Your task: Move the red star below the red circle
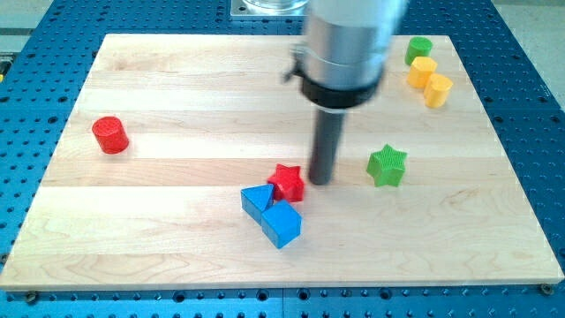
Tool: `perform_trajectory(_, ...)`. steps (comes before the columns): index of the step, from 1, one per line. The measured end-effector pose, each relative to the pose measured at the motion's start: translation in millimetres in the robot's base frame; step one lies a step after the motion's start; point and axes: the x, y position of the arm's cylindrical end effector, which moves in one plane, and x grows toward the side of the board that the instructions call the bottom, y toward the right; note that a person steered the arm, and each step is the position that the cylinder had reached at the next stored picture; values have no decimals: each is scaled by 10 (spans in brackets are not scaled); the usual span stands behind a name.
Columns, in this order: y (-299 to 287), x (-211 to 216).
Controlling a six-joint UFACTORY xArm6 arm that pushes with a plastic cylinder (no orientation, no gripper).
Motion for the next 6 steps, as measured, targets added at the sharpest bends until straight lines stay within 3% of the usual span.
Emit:
perform_trajectory(1,509,326)
perform_trajectory(2,90,133)
perform_trajectory(3,-616,249)
perform_trajectory(4,-242,341)
perform_trajectory(6,-1391,594)
